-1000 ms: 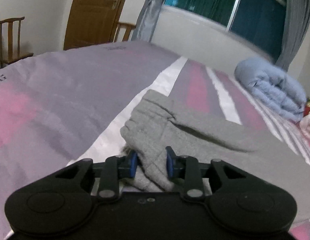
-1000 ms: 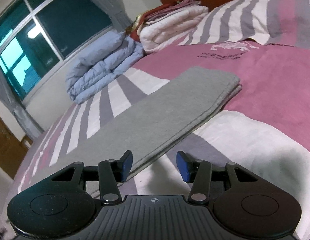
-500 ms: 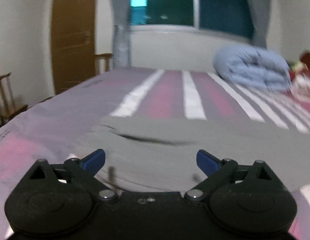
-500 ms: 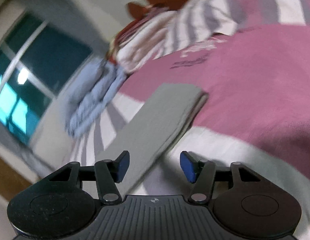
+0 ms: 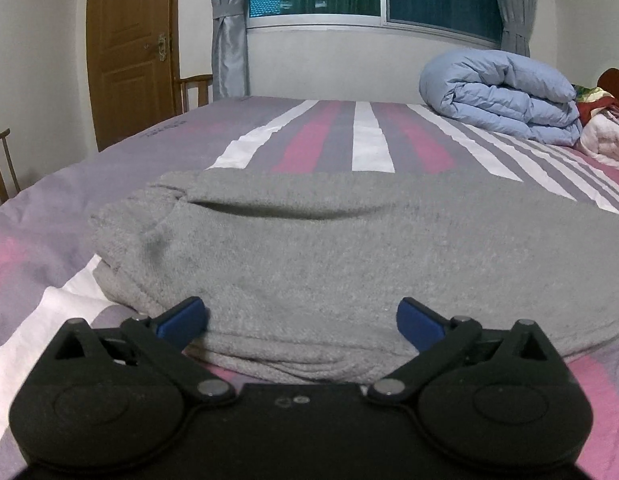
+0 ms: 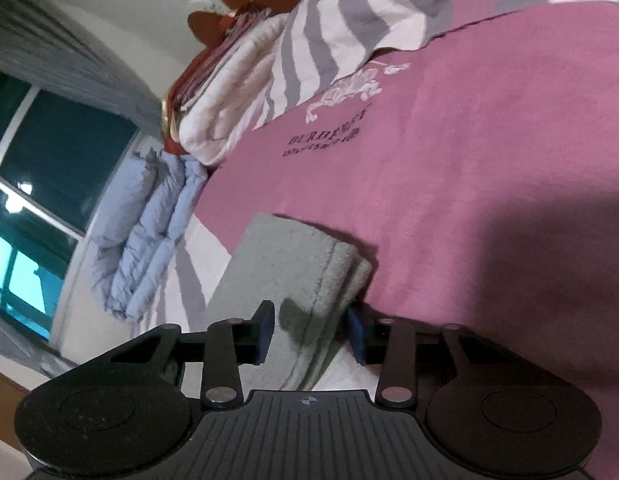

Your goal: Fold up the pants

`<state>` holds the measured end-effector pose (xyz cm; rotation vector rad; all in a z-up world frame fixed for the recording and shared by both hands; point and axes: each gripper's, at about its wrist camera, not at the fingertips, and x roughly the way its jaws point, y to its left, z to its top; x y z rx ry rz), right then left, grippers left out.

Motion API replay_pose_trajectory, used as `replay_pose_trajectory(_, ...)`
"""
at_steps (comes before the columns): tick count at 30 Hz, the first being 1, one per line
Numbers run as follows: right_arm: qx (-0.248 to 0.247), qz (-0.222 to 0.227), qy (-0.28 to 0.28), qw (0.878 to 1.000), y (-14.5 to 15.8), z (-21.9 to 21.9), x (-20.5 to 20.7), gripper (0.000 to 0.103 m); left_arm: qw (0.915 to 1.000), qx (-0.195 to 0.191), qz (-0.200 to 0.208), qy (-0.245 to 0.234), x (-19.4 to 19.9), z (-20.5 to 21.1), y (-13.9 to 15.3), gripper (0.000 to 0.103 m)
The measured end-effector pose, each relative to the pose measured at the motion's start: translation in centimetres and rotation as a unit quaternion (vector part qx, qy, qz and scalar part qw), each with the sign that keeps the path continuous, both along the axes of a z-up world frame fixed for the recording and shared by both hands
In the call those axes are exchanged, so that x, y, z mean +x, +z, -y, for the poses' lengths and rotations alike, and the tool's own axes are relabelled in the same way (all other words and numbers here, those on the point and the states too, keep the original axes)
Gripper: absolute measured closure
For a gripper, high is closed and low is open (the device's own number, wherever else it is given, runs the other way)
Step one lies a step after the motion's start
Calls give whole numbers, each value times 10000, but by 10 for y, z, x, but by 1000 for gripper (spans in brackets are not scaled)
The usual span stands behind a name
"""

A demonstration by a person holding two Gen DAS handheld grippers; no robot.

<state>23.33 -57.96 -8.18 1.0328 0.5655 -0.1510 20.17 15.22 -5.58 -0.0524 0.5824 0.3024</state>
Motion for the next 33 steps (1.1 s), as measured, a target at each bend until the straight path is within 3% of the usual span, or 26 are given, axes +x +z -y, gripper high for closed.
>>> replay_pose_trajectory(2,-30,68,201,9998,4,-2,2,94,10000,2,4,0,0,1,0,6)
replay_pose_trajectory(5,-283,575,118,9979,19,-4,-10,94,10000,15,-1,-1,4,1,0,6)
replay_pose_trajectory(6,-504,324,149,9981,15,-7,-6,94,10000,17,-6,1,4,1,0,6)
replay_pose_trajectory(8,-379,-199,199,9989,-5,-7,3,94,10000,19,-11,5,4,1,1,6)
replay_pose_trajectory(10,-248,-144,133,9995,-7,-6,1,94,10000,15,-8,6,4,1,1,6)
replay_pose_trajectory(12,-328,-138,47,9994,-1,-6,-6,86,10000,-5,7,5,3,0,1,6)
replay_pose_trajectory(14,-593,-101,-272,9978,11,-9,-21,75,10000,-23,13,5,4,0,1,6)
replay_pose_trajectory(16,-892,132,-458,9949,23,-15,-40,75,10000,-17,10,5,4,0,1,6)
replay_pose_trajectory(18,-1192,324,-282,9919,36,-29,-50,75,10000,15,-34,30,3,1,6,7)
replay_pose_trajectory(20,-1422,495,374,9879,48,-55,-46,75,9998,184,77,-48,-2,4,19,10)
replay_pose_trajectory(22,-1752,676,1103,9760,61,-88,-39,75,9986,350,391,-80,-5,4,36,10)
replay_pose_trajectory(24,-2021,914,1923,9559,74,-133,-27,75,9985,291,441,-145,3,-4,50,9)
replay_pose_trajectory(28,-2206,1251,3027,9187,93,-236,6,75,9991,375,169,-60,40,-31,61,9)
replay_pose_trajectory(31,-2147,1340,3623,8971,97,-315,36,75,9999,130,-31,17,66,-54,58,9)
replay_pose_trajectory(33,-2271,1403,4039,8750,95,-373,51,75,9998,113,-164,13,80,-62,53,10)
